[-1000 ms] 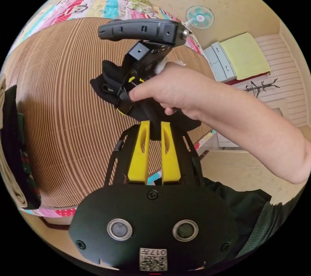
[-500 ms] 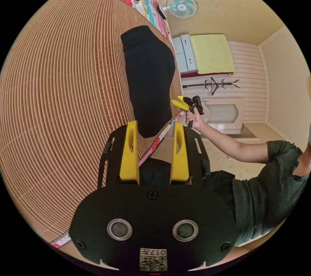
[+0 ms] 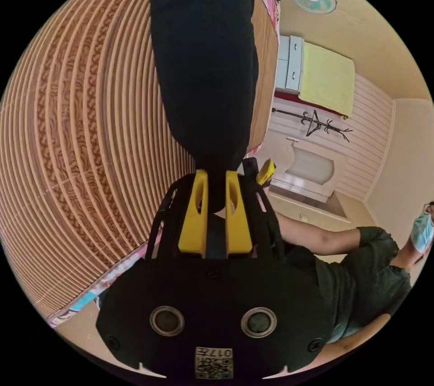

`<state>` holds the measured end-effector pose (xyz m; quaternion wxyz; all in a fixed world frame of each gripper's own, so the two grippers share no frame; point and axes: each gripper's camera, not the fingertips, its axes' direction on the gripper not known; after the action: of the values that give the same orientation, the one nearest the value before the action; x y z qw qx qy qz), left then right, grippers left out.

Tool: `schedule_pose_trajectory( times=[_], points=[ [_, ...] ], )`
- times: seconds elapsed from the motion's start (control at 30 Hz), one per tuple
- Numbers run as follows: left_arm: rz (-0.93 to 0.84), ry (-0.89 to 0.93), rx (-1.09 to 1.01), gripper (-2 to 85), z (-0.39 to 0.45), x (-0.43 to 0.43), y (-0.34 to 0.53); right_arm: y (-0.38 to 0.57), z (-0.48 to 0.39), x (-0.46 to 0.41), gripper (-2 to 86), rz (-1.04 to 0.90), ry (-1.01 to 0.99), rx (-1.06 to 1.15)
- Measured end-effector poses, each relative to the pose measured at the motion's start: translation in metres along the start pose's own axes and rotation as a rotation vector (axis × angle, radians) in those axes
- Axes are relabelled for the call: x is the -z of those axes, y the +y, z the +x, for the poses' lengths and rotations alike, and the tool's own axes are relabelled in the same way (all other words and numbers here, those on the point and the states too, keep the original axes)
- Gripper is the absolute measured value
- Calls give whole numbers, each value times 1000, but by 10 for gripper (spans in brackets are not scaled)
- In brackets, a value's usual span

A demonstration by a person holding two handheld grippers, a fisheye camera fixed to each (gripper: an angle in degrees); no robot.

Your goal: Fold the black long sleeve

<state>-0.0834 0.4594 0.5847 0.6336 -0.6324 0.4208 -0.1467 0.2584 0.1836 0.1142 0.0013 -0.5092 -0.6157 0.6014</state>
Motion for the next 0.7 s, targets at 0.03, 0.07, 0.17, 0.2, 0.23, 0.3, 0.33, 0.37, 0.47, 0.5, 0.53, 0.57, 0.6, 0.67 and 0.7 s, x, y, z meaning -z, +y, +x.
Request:
schedule_pose_trajectory(
  times=[0.03, 0.07, 0.17, 0.2, 0.23, 0.3, 0.33, 0.37, 0.47, 0.5, 0.53, 0.57, 0.6, 0.67, 0.7],
  points=[
    [-18, 9, -11, 63, 8, -11, 1, -6, -5, -2, 241, 17, -38, -15],
    [-39, 45, -36, 60, 24, -31, 5, -10, -9, -1, 237, 23, -49, -17],
    [19, 84, -63, 62, 67, -51, 21, -30, -42, -1, 156, -60, -91, -1],
    [85, 112, -46, 64, 79, -45, 28, -32, -72, 4, 129, -110, -60, 94],
    [99, 138, -38, 64, 83, -42, 30, -30, -108, 14, 112, -127, -7, 203],
    [44, 240, -76, 64, 105, -37, 39, -23, -159, 46, 96, -73, 8, 329],
    [8, 247, -98, 63, 112, -35, 42, -19, -190, 75, 93, -23, 0, 381],
    [-82, 213, -145, 61, 126, -29, 49, -17, -206, 91, 93, -3, 0, 403],
    [-288, -127, -148, 44, 141, -5, 79, -2, -278, 172, 98, 37, 117, 533],
    [-358, -280, -92, 44, 135, 5, 93, 6, -298, 207, 100, 68, 204, 547],
    [-384, -344, -58, 46, 130, 11, 100, 14, -310, 245, 101, 126, 274, 519],
    [-421, -426, 14, 49, 118, 24, 116, 18, -313, 264, 102, 164, 300, 497],
    [-444, -448, 92, 51, 104, 37, 131, 27, -314, 304, 101, 257, 340, 441],
    [-451, -423, 219, 51, 82, 55, 155, 44, -300, 364, 99, 416, 374, 295],
    [-449, -406, 312, 51, 68, 65, 172, 63, -280, 401, 96, 533, 369, 138]
  ],
)
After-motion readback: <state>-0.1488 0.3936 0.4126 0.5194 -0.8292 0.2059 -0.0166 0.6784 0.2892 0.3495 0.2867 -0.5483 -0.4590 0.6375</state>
